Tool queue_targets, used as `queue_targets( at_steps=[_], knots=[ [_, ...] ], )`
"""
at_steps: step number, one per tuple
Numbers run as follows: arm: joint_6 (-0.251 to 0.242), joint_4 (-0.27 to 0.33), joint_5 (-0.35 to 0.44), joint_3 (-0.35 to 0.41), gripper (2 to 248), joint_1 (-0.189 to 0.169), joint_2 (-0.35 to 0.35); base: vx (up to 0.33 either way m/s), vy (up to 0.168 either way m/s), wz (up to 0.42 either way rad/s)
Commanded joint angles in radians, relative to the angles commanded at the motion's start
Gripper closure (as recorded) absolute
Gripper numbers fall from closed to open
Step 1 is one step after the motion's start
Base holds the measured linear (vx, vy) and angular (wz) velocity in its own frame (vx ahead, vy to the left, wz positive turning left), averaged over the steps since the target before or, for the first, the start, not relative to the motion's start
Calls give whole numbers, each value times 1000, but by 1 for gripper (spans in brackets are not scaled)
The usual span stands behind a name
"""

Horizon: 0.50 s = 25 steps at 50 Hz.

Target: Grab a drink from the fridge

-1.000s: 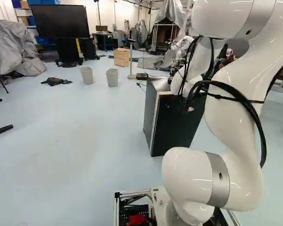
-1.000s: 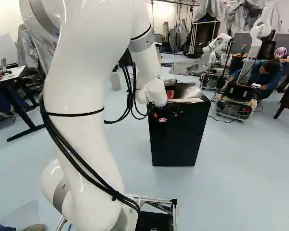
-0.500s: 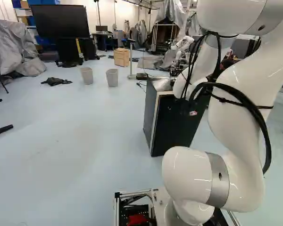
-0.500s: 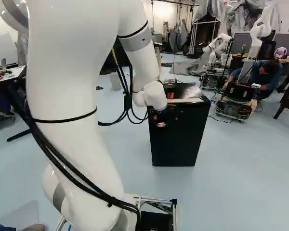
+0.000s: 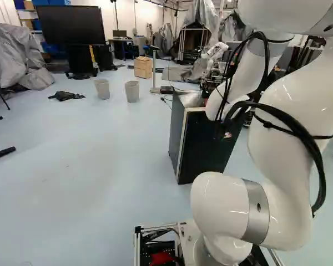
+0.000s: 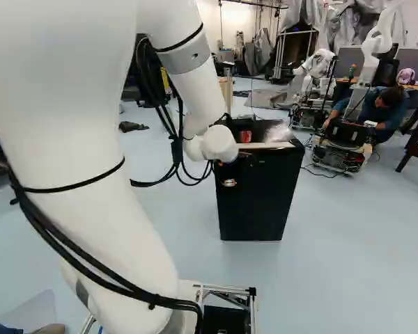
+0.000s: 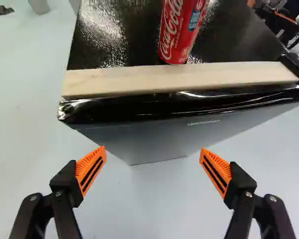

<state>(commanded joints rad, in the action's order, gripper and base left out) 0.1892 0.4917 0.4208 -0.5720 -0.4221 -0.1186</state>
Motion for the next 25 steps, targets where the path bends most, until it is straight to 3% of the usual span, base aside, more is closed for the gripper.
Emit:
queue_targets(
  at_steps=[10,25],
  knots=[
    [0,0,105,42,3,2,38,0,0,0],
    [0,0,263,48,3,4,44,0,0,0]
  ],
)
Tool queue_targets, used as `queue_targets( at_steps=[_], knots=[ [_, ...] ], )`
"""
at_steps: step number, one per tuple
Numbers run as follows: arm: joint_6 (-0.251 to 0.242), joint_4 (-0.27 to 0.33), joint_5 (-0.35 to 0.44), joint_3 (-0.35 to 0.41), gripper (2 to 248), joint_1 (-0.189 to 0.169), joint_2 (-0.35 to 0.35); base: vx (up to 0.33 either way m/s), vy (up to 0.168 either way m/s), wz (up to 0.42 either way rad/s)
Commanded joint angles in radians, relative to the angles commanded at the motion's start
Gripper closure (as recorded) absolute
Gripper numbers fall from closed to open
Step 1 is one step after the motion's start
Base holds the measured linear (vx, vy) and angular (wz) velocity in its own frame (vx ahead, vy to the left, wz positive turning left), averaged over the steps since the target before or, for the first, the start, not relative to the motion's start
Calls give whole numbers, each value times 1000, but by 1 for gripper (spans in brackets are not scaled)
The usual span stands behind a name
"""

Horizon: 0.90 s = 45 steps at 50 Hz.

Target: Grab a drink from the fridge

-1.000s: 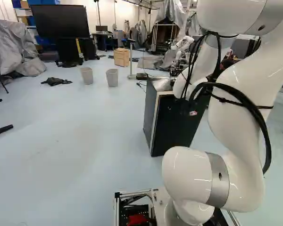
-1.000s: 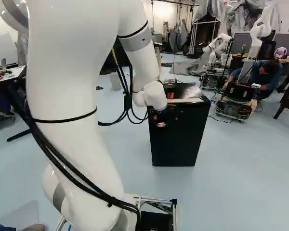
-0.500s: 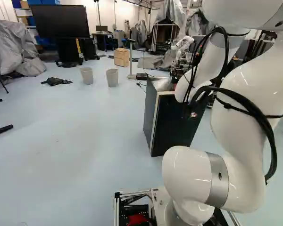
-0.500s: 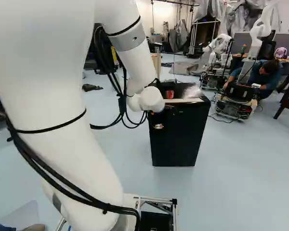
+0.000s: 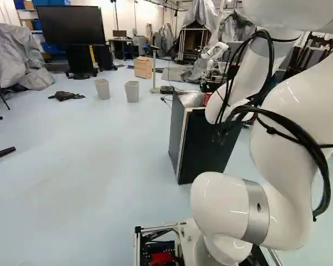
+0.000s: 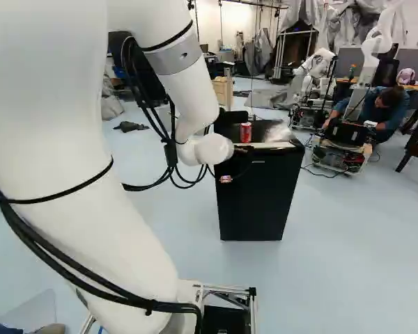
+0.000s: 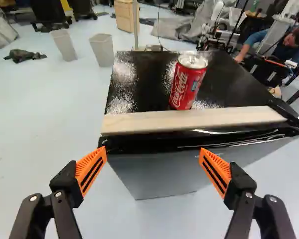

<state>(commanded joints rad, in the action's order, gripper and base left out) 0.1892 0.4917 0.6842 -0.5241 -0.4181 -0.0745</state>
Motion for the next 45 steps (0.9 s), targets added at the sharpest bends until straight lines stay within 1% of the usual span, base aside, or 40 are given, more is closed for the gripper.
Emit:
queue_targets(
  at_steps=[14,24,31,37,45],
  knots=[
    [0,0,148,-40,3,1,-38,0,0,0],
    [0,0,250,-93,3,0,-103,0,0,0],
    [0,0,308,-133,3,-4,-154,0,0,0],
    [0,0,328,-159,3,-13,-189,0,0,0],
    [0,0,335,-190,3,-30,-233,0,0,0]
  ],
)
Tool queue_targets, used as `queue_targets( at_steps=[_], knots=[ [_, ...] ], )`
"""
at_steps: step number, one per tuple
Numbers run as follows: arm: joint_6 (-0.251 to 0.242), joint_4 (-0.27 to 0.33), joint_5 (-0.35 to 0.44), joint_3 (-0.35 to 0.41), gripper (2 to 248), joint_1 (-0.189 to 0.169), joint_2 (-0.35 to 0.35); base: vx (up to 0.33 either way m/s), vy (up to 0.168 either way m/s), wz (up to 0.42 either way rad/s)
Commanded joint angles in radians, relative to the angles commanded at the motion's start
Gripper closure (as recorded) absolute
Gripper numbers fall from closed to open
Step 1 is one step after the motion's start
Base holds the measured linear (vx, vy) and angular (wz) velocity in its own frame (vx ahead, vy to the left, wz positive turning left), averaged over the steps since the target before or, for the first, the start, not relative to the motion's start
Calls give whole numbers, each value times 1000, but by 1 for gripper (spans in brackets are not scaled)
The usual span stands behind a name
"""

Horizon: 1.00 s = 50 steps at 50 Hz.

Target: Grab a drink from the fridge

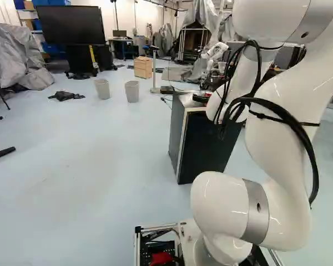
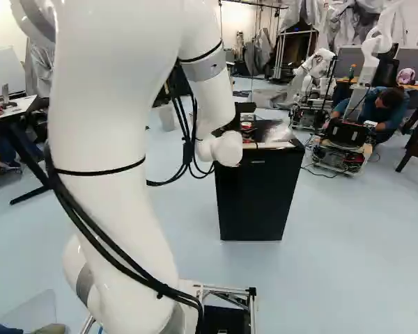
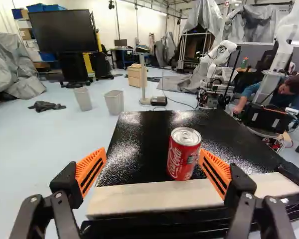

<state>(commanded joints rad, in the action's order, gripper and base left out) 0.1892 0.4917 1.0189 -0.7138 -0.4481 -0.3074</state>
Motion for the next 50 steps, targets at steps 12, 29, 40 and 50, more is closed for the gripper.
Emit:
queue_targets(
  at_steps=[12,29,40,50],
  knots=[
    [0,0,0,-52,3,-23,-68,0,0,0],
    [0,0,11,-152,3,-29,-173,0,0,0],
    [0,0,18,-179,3,-25,-194,0,0,0],
    [0,0,18,-181,49,-24,-195,0,0,0]
  ],
)
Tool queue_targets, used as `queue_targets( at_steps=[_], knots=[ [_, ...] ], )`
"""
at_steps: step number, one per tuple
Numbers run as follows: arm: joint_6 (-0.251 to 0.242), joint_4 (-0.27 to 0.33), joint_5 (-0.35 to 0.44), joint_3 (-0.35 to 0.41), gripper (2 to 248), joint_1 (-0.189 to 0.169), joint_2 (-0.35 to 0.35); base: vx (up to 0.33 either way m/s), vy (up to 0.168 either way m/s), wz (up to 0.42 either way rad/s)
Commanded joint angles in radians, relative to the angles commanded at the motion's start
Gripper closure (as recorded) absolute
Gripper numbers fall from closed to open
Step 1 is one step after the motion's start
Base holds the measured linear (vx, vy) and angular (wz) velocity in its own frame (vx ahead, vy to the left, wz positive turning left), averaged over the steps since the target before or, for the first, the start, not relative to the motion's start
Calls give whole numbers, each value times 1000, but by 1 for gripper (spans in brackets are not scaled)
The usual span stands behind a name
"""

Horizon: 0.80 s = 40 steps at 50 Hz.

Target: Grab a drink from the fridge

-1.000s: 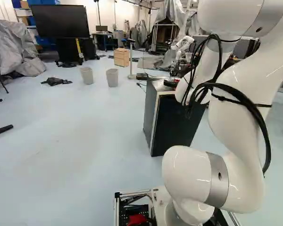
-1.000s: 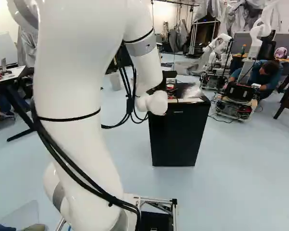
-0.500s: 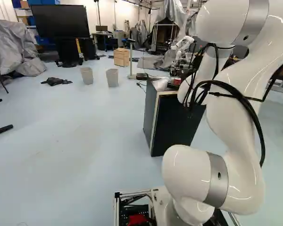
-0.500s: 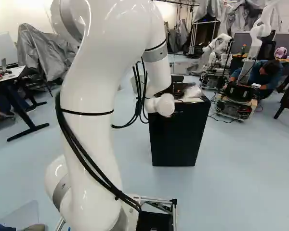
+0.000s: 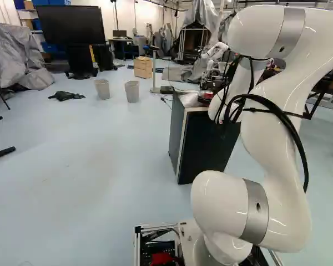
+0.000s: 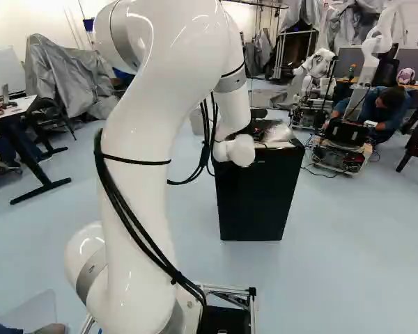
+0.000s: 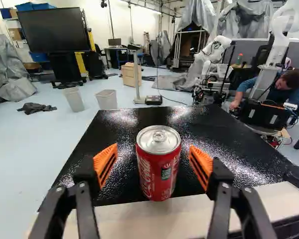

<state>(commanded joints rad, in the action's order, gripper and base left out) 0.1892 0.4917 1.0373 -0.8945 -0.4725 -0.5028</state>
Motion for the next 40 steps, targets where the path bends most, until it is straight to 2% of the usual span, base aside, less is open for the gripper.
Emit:
queue_targets(
  at_steps=[3,4,8,9,13,14,40],
  knots=[
    [0,0,0,0,49,0,0,0,0,0],
    [0,0,0,0,88,0,0,0,0,0],
    [0,0,0,0,88,0,0,0,0,0],
    [0,0,0,0,126,0,0,0,0,0],
    [0,0,0,0,126,0,0,0,0,0],
    [0,0,0,0,151,0,0,0,0,0],
    [0,0,0,3,151,0,47,0,0,0]
  ],
)
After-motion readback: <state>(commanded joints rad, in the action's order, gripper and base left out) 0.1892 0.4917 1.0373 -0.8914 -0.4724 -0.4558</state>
